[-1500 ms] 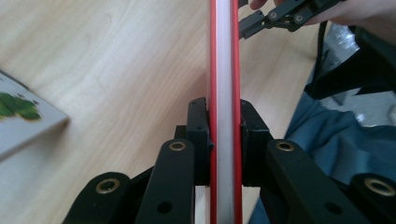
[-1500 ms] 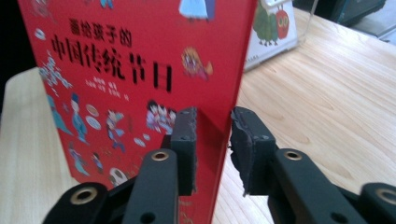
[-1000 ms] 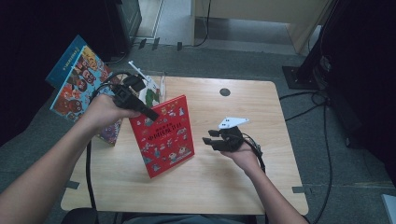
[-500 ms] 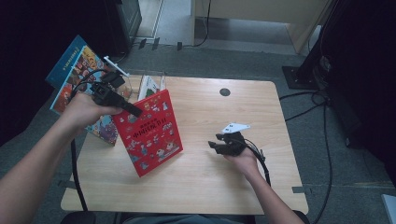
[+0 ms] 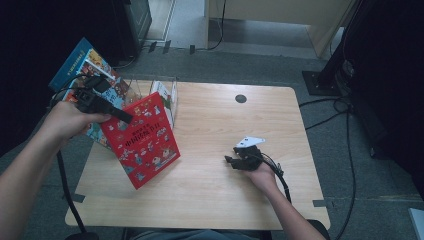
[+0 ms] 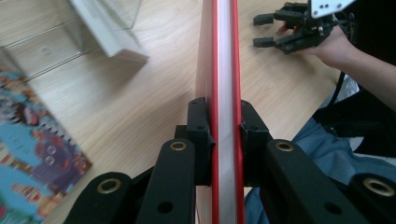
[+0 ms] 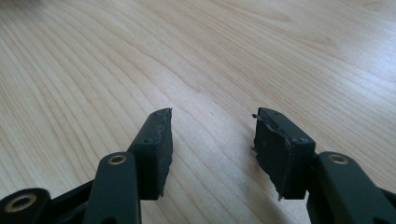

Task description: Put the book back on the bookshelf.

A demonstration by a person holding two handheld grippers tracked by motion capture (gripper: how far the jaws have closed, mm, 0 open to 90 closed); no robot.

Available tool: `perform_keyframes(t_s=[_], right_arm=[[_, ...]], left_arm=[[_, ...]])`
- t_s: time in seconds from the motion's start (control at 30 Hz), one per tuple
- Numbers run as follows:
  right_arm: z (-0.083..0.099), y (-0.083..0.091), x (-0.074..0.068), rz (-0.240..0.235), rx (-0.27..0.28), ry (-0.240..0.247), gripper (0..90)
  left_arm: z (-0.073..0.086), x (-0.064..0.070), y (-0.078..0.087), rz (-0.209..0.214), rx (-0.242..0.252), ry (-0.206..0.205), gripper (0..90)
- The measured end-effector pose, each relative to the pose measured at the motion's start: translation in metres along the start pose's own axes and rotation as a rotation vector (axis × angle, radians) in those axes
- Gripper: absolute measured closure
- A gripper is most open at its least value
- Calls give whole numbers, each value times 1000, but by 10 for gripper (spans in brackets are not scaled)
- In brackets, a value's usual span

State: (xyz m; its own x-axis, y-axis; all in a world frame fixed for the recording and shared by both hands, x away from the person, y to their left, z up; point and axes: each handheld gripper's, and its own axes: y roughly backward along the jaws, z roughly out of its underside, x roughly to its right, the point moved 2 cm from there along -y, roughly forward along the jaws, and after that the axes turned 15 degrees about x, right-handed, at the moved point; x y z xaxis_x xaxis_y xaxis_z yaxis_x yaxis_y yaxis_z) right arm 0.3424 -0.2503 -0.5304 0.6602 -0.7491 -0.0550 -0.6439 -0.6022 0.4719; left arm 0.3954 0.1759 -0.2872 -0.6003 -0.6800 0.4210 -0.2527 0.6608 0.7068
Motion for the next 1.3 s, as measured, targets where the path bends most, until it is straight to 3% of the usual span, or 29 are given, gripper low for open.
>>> perform_keyframes(t_s=[0.2, 0.43, 0.77, 0.9, 1.07, 1.3], right_arm=[[2, -1, -2, 2, 14, 35, 438], [6, -1, -4, -2, 50, 37, 399], [6, -1, -4, 2, 50, 35, 397], [6, -1, -4, 2, 50, 35, 397], [6, -1, -4, 3, 50, 37, 397], [6, -1, -4, 3, 51, 36, 397]], left_arm=[[6, -15, 15, -39, 27, 38, 801], [10, -33, 29, -77, 54, 79, 801], [8, -49, 46, -131, 60, 106, 802], [7, -57, 55, -160, 78, 136, 802], [2, -67, 54, -204, 85, 165, 801], [-14, -76, 46, -231, 110, 193, 801]])
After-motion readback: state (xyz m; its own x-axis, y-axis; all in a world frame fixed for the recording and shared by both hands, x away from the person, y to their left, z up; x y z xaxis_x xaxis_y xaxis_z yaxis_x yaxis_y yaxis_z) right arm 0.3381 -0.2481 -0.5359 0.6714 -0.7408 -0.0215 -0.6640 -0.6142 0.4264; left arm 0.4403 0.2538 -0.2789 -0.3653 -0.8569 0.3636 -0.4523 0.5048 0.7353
